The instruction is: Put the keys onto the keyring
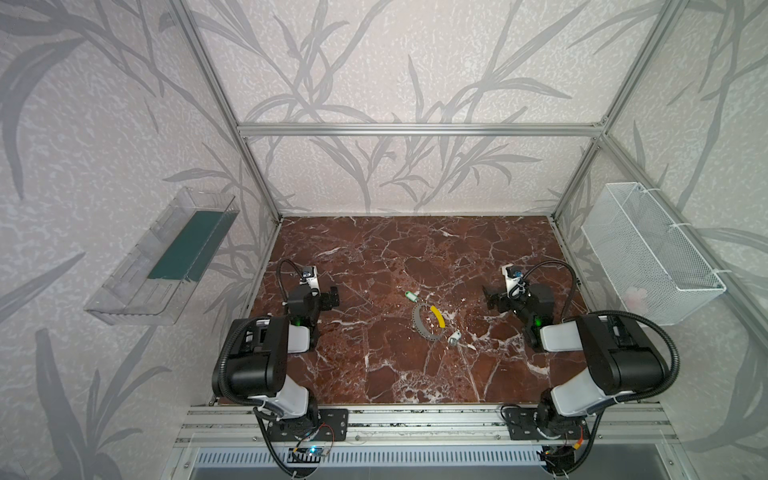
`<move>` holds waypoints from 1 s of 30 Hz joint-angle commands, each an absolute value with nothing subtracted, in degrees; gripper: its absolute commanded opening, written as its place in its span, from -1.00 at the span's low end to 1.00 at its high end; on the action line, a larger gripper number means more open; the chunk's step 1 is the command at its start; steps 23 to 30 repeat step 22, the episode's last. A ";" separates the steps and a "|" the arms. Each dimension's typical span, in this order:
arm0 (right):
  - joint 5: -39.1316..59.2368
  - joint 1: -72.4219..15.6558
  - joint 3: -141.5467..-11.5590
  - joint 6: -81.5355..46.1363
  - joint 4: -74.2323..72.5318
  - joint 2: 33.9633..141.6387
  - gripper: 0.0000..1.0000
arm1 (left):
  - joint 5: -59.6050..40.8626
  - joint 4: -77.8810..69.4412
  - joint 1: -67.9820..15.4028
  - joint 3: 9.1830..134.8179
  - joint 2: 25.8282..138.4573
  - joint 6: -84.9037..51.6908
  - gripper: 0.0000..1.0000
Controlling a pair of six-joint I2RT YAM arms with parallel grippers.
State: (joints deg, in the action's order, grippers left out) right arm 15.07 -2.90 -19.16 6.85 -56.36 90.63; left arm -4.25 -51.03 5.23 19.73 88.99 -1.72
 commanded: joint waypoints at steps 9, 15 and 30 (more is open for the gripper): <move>15.37 -2.60 -20.39 6.19 -58.45 90.97 0.98 | -5.47 -53.69 4.94 21.57 89.49 -1.22 0.98; 15.38 -2.64 -20.48 6.32 -58.27 90.97 0.98 | -4.24 -53.47 4.03 21.81 89.72 -0.37 0.98; 15.37 -2.64 -20.48 6.16 -58.27 90.96 0.98 | -3.93 -54.04 4.01 21.57 89.73 -0.69 0.98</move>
